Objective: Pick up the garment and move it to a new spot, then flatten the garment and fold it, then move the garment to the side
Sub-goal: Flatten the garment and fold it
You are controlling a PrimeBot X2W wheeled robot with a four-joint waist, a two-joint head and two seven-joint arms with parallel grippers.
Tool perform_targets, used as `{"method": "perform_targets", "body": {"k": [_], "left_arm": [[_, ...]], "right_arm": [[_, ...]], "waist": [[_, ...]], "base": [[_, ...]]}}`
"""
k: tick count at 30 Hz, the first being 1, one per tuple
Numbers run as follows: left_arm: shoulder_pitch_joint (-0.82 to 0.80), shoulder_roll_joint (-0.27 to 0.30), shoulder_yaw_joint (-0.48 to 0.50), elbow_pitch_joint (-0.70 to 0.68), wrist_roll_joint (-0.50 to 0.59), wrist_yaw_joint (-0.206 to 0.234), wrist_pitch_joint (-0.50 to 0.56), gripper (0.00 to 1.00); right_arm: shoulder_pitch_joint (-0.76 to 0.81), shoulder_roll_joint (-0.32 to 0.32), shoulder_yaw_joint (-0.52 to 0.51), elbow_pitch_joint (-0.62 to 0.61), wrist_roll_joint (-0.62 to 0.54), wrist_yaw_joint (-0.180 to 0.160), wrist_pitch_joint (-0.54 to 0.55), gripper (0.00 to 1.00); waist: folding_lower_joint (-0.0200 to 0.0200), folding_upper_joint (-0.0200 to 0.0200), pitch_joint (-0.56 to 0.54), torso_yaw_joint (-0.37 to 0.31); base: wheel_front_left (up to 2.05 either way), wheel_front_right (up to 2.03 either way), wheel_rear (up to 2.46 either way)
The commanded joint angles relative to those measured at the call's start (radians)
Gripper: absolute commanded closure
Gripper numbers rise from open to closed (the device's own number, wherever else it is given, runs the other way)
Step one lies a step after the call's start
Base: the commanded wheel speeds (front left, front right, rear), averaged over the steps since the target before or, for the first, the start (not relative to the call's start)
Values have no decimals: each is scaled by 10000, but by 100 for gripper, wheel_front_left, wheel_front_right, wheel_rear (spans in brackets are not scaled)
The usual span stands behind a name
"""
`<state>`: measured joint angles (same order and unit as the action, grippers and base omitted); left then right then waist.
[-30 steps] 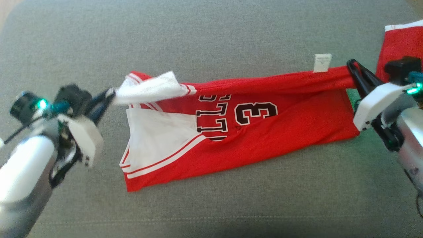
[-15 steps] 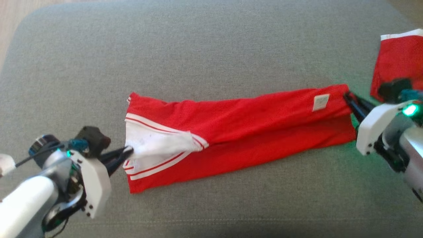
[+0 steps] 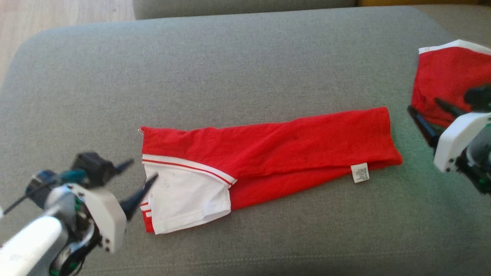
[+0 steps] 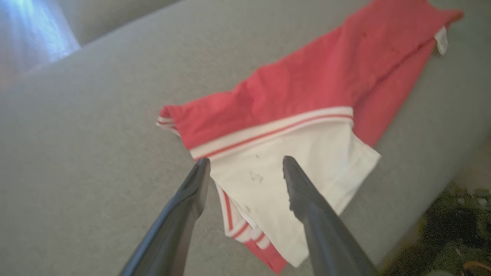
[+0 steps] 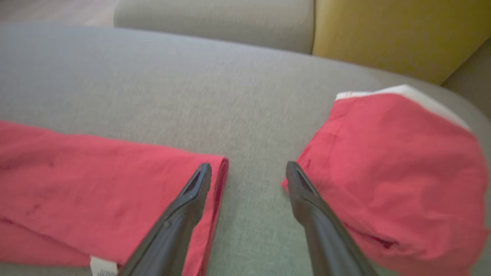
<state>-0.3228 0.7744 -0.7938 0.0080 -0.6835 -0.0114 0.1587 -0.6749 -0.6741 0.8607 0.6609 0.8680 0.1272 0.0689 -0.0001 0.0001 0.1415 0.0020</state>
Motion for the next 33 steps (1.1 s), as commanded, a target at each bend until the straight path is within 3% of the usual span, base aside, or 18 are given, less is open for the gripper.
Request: {"method": "perform_targets", "body": {"k": [1, 8, 12, 17, 20, 21, 24, 29, 33], "left_arm": [[-453, 251, 806, -219, -56, 279, -385, 0], [-245, -1232, 2404, 47, -1032, 1673, -2701, 0], [53, -2131, 3166, 293, -1615, 2007, -3800, 0], [452, -3192, 4022, 415, -1895, 2158, -4162, 0], [800, -3942, 4693, 440, -1395, 1997, -4196, 0], [1121, -4378, 5087, 507, -620, 1823, -4199, 0], [1579, -5138, 5739, 561, 347, 1355, -4201, 0], [2034, -6185, 6755, 831, 1640, 517, -4202, 0], [2008, -6678, 7378, 1076, 2246, -142, -4203, 0]], "right_arm": [[121, -268, -332, -95, -119, 35, -367, 0], [599, 647, -2012, -107, -475, 35, -2229, 0], [1113, 1326, -3000, -262, -869, 35, -2920, 0], [1821, 2089, -4124, -581, -1627, 35, -3206, 0], [2486, 2693, -4981, -943, -2451, 35, -3273, 0], [2959, 3163, -5529, -1209, -3078, 35, -3289, 0], [3639, 3938, -6273, -1691, -3785, 35, -3300, 0], [4401, 4735, -7086, -2170, -5021, 35, -3303, 0], [4487, 5087, -7616, -2404, -5508, 35, -3207, 0]], "waist": [[1, -1, -105, -13], [1, -1, -470, 50], [1, -1, -660, 66], [1, -1, -831, 86], [1, -1, -898, 87], [1, -1, -923, 64], [1, -1, -793, 18], [1, -1, -500, -26], [1, -1, -330, 6]], "base": [[0, 0, 0], [0, 0, 0], [0, 0, 0], [0, 0, 0], [0, 0, 0], [0, 0, 0], [0, 0, 0], [0, 0, 0], [0, 0, 0]]}}
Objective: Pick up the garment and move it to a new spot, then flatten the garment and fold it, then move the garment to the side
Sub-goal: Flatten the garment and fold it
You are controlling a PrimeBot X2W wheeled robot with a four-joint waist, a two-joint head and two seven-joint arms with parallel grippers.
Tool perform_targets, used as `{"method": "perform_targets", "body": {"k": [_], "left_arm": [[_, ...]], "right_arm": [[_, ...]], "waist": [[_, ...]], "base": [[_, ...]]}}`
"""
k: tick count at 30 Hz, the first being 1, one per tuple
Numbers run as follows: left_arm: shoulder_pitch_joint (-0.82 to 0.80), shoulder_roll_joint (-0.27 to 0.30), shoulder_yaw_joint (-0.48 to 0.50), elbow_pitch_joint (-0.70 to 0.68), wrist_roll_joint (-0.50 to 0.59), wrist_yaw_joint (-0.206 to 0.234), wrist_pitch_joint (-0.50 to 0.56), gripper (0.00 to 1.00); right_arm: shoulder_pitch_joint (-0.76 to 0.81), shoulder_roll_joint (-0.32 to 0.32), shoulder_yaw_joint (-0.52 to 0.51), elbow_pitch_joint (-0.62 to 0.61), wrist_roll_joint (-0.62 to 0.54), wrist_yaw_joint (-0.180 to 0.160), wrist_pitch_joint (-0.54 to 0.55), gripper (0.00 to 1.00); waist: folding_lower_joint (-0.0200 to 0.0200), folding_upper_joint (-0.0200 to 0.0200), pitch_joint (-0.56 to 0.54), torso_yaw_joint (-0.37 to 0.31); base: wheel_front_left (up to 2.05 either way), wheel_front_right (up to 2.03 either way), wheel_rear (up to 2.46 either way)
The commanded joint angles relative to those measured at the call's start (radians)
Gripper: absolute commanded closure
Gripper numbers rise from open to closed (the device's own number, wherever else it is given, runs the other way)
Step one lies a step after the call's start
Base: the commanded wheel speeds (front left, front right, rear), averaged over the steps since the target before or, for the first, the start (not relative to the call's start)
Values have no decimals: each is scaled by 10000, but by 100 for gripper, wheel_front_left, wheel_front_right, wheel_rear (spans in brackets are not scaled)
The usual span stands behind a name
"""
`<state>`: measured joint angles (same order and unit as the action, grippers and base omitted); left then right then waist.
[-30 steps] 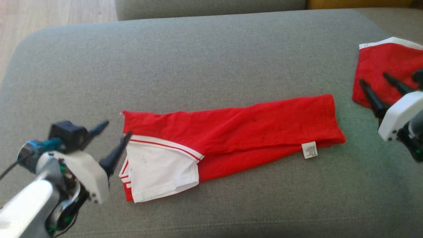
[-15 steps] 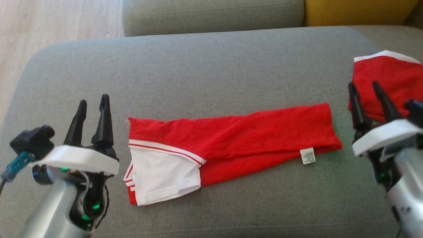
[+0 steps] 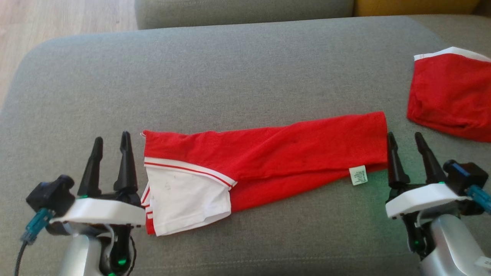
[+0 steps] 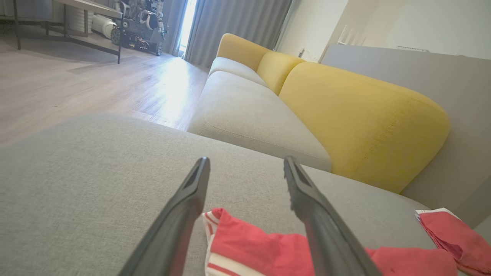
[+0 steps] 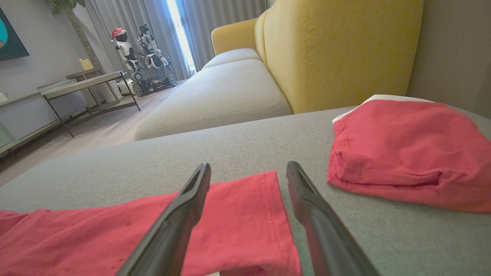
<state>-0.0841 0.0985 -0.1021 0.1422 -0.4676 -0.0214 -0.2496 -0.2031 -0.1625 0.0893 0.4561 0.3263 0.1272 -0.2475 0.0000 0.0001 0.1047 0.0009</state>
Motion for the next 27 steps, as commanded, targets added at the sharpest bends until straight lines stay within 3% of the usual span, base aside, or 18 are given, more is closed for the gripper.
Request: {"method": "perform_targets", "body": {"k": [1, 9, 16, 27], "left_arm": [[-419, -4, 588, -207, 199, -166, -121, 0], [-778, -369, 830, 140, 1040, -721, -121, 0], [-990, -464, 639, 310, 1227, -929, -121, 0], [-1327, -479, 781, 274, 1305, -1032, -122, 0]], "right_arm": [[-258, 40, -73, -356, -176, 35, 46, 0], [-755, 814, -1666, 455, -567, 35, 755, 0], [-1434, 1038, -2346, 1469, -766, 35, 1021, 0], [-2052, 1109, -2289, 2781, -441, 35, 1609, 0]], "waist": [[0, -1, 78, 33], [0, -1, 452, 300], [0, -1, 783, 652], [0, -1, 1059, 904]], "base": [[0, 0, 0], [0, 0, 0], [0, 0, 0], [0, 0, 0]]}}
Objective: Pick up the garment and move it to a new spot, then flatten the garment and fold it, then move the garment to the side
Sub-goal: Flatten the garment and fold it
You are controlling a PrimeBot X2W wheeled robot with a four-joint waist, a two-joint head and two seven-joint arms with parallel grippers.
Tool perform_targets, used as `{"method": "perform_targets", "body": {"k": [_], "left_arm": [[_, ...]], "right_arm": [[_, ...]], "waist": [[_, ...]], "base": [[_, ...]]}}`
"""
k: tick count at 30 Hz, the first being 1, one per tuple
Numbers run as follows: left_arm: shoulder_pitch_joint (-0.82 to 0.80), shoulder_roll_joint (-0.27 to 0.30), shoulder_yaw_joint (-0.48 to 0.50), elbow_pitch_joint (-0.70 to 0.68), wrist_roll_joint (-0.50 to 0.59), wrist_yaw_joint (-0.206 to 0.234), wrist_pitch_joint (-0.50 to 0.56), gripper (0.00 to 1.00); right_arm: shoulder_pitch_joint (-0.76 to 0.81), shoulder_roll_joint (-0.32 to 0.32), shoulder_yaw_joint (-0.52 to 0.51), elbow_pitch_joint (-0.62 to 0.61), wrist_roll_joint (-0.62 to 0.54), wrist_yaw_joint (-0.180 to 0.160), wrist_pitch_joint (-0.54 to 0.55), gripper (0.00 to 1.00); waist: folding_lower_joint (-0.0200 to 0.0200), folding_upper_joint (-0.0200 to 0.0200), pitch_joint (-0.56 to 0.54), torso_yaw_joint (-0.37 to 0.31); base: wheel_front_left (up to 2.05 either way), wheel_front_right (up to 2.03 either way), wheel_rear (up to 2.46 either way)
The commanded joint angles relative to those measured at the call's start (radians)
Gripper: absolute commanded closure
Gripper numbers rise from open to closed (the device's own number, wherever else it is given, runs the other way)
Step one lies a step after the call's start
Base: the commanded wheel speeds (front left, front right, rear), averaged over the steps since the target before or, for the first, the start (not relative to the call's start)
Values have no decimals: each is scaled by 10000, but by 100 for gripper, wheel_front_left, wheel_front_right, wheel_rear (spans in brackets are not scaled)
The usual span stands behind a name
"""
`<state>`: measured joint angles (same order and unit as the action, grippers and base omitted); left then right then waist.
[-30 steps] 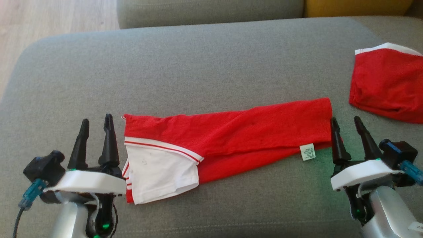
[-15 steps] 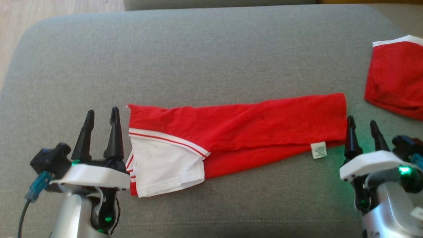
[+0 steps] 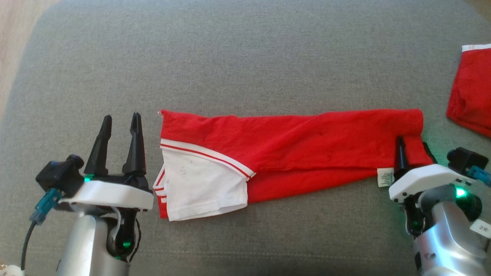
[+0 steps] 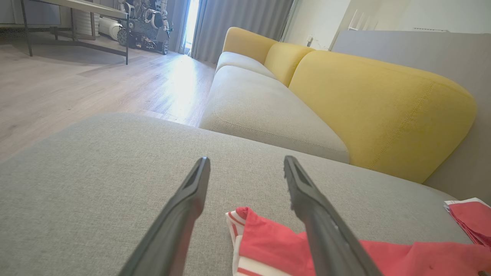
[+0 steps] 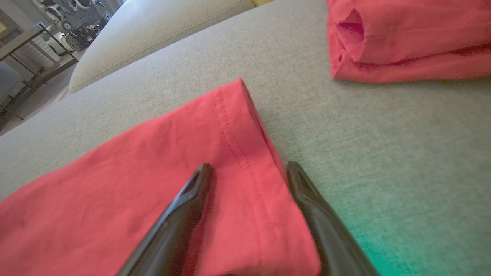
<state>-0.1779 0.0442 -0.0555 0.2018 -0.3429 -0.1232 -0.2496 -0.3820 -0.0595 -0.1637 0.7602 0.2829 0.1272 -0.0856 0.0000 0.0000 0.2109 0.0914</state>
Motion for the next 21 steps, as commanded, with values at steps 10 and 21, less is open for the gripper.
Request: {"method": "perform_targets", "body": {"k": [10, 21], "left_arm": [[-404, 62, 327, -327, -54, -29, -122, 0], [-263, 61, 412, -202, 29, -23, -122, 0]], "right_arm": [[-319, 20, 975, 370, 523, 35, 515, 100], [-600, -578, -571, 519, -567, 35, -137, 100]], "waist": [[0, 0, -89, -39], [0, 0, -348, -318]], "base": [[0, 0, 0], [0, 0, 0]]}}
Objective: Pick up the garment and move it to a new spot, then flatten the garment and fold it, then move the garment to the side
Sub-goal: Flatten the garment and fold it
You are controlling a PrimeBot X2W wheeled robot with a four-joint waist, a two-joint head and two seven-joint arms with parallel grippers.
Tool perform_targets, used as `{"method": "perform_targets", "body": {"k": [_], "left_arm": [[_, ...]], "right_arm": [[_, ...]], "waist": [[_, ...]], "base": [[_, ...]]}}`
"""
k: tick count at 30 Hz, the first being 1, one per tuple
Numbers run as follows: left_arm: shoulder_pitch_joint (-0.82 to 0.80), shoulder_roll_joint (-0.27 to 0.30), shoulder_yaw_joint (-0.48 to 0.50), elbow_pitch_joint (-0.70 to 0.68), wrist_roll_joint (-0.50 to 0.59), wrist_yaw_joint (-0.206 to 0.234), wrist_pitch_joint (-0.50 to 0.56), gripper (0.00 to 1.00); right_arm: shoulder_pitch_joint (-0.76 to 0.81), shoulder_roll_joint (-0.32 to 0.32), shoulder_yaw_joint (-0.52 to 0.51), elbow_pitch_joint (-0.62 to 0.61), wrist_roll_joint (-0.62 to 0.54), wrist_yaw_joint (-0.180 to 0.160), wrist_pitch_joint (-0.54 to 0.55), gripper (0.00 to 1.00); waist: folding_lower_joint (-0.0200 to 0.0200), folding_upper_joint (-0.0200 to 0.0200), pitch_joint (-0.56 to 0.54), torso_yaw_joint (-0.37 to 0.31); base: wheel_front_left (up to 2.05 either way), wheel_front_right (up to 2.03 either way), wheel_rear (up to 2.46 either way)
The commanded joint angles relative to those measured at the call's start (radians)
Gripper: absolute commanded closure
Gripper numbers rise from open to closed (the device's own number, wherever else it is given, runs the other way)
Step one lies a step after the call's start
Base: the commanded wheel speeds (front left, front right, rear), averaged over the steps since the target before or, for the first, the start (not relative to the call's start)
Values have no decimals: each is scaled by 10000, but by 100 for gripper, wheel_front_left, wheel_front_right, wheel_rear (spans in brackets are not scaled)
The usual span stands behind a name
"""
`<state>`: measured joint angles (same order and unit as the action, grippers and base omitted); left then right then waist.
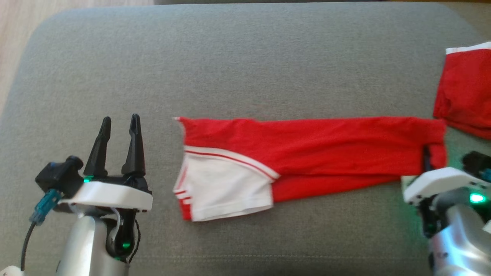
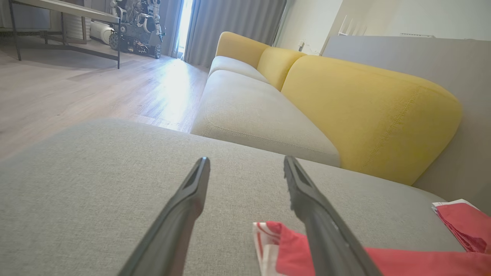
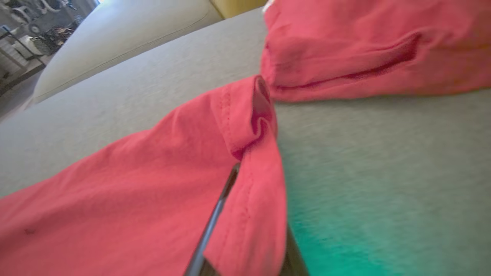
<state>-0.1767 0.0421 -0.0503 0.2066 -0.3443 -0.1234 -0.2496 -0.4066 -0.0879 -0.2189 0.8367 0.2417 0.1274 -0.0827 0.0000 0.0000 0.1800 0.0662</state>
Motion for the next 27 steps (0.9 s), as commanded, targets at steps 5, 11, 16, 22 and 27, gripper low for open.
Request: {"method": "perform_targets", "body": {"k": [5, 11, 16, 22, 27], "left_arm": [[-272, 82, 353, -243, 45, -18, -122, 0], [-210, 82, 294, -240, -34, 34, -122, 0], [-102, 82, 232, -152, -95, 54, -122, 0], [-15, 82, 116, -51, -75, 49, -122, 0], [101, 82, 128, -26, -33, 50, -122, 0]], "right_arm": [[-491, -562, -1472, -535, -1593, 33, -272, 100], [-526, -180, -2573, -1279, -2851, 33, -114, 100], [-326, 190, -2189, -1938, -2914, 33, 85, 100], [36, 366, -834, -2942, -1705, 33, 527, 100], [404, 373, 755, -3732, -39, 33, 915, 100]], "waist": [[0, 0, -94, -153], [0, 0, -200, -223], [0, 0, -406, -284], [0, 0, -740, -309], [0, 0, -932, -335]], "base": [[0, 0, 0], [0, 0, 0], [0, 0, 0], [0, 0, 0], [0, 0, 0]]}}
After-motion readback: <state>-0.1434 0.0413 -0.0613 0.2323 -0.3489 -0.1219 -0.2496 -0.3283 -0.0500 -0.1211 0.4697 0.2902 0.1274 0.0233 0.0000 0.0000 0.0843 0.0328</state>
